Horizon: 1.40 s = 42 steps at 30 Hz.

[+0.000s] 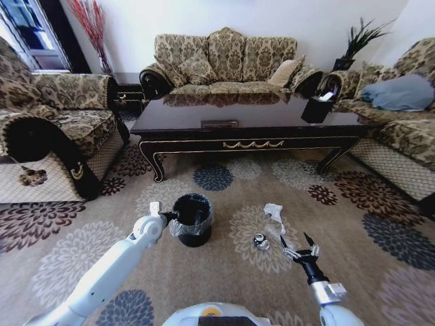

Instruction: Move to the front of the table and pick up the trash from the floor, then place it into the trash bin.

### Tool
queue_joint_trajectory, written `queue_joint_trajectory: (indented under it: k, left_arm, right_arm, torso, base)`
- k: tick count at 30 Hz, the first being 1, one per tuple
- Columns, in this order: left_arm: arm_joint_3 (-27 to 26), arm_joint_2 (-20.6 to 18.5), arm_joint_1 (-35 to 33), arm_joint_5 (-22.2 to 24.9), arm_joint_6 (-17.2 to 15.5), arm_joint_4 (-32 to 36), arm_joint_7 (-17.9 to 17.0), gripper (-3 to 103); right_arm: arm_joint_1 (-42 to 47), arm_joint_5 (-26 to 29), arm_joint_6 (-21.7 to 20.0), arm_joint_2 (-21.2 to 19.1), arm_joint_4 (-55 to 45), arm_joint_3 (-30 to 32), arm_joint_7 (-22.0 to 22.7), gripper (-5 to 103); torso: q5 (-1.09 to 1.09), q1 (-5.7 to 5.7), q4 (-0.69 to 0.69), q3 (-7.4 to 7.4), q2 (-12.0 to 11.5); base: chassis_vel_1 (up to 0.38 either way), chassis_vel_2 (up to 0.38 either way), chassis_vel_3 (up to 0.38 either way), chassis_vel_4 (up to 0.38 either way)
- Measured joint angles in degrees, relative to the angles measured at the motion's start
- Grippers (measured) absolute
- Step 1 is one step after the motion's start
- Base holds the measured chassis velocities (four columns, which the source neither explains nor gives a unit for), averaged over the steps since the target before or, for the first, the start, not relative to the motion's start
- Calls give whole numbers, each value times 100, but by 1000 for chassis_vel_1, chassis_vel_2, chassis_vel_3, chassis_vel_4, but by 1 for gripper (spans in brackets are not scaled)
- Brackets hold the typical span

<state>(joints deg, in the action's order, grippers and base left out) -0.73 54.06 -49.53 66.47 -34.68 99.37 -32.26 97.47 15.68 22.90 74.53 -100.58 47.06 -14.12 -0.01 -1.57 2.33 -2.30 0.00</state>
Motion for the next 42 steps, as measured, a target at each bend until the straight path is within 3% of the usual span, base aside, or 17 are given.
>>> queue_joint_trajectory:
  k: [3, 4, 11, 23, 28, 30, 32, 34, 36, 42]
  left_arm:
    - [-13, -35, -41, -18, -33, 39, -50, 14]
    - [-26, -62, -60, -19, -57, 69, -64, 4]
    - [-59, -280, -101, 6, -161, 269, -122, 3]
    - [-12, -1109, 194, 247, -629, 679, -241, 3]
    - [135, -1173, 395, 338, -686, 804, -373, 3]
    - [184, -1176, 408, 387, -700, 921, -524, 3]
    - [219, -1229, 344, 442, -721, 1088, -697, 3]
    - [229, -1257, 312, 477, -739, 1150, -756, 3]
    - [236, -1354, 212, 533, -759, 1271, -863, 3]
    - [228, -1488, 69, 588, -760, 1372, -943, 3]
  right_arm:
    - [-38, -38, 15, -1, 83, 1, 7, 100]
    - [-61, -32, 24, -2, 126, -1, 19, 100]
    - [-159, 57, 67, -58, 297, -11, 46, 100]
    - [-544, -71, -110, -356, 1159, -71, -72, 100]
    - [-986, -214, -208, -827, 1725, -271, -300, 100]
    - [-1271, -202, -184, -1295, 2160, -502, -403, 100]
    - [-1525, -158, -87, -1753, 2590, -707, -687, 100]
    - [-1609, -142, -37, -1894, 2761, -787, -806, 100]
    - [-1788, 111, 67, -2209, 3215, -1047, -1222, 100]
    - [-2135, 291, 307, -2349, 4030, -1388, -1971, 100]
  torso:
    - [0, 0, 0, 0, 0]
    - [3, 0, -2, 0, 0]
    - [1, 0, 0, 0, 0]
    - [2, 0, -1, -1, 0]
    - [2, 0, 0, -1, 0]
    - [4, 0, -1, -1, 0]
    - [-2, 0, -1, -1, 0]
    - [-2, 0, -3, -1, 0]
    - [2, 0, -2, 0, 0]
    - [3, 0, 0, 0, 0]
  base:
    - [0, 0, 0, 0]
    - [0, 0, 0, 0]
    - [0, 0, 0, 0]
    - [0, 0, 0, 0]
    - [0, 0, 0, 0]
    - [0, 0, 0, 0]
    - [0, 0, 0, 0]
    - [0, 0, 0, 0]
    - [0, 0, 0, 0]
    - [0, 0, 0, 0]
